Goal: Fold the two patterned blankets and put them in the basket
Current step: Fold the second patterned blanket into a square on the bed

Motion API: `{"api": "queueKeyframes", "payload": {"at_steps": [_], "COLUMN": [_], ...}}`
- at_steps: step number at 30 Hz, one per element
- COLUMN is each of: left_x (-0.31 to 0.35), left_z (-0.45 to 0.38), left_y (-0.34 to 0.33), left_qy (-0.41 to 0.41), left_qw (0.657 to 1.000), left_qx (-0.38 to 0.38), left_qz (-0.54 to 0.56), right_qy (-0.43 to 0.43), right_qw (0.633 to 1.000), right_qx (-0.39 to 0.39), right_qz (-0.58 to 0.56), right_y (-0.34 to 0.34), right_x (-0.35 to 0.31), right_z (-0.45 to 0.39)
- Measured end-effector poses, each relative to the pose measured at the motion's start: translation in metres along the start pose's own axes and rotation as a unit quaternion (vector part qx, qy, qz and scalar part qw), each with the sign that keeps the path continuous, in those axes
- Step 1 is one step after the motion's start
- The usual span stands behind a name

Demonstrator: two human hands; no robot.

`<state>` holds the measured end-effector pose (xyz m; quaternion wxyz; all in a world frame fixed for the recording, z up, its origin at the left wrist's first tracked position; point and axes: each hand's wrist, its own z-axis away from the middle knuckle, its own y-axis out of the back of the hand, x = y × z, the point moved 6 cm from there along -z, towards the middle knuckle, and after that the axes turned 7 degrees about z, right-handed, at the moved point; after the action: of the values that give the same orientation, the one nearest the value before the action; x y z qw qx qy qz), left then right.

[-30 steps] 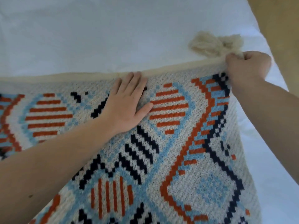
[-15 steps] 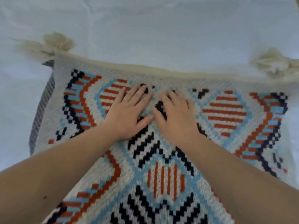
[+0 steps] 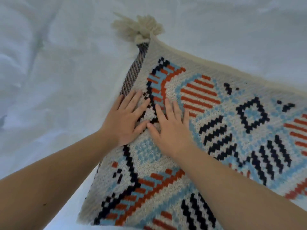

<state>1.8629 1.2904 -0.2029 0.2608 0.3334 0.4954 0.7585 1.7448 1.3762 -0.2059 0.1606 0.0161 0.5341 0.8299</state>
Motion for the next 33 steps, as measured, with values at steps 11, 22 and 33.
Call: {"api": "queueKeyframes", "payload": {"at_steps": [11,22,33], "left_x": [-0.030,-0.050,-0.046], "left_z": [-0.003,-0.006,-0.083], "left_y": [0.041,0.043,0.077], "left_qy": [0.180,0.244,0.261], "left_qw": [0.883,0.897,0.806], "left_qx": [0.101,0.079,0.103], "left_qz": [0.422,0.360,0.521], "right_qy": [-0.026,-0.006,0.038], "right_qw": [1.000,0.999,0.999], "right_qx": [0.004,0.018,-0.020], "right_qz": [0.006,0.031,0.002], "right_y": [0.004,0.003,0.003], "right_x": [-0.038,-0.061,-0.071], "right_z": [-0.016,-0.019,0.002]}}
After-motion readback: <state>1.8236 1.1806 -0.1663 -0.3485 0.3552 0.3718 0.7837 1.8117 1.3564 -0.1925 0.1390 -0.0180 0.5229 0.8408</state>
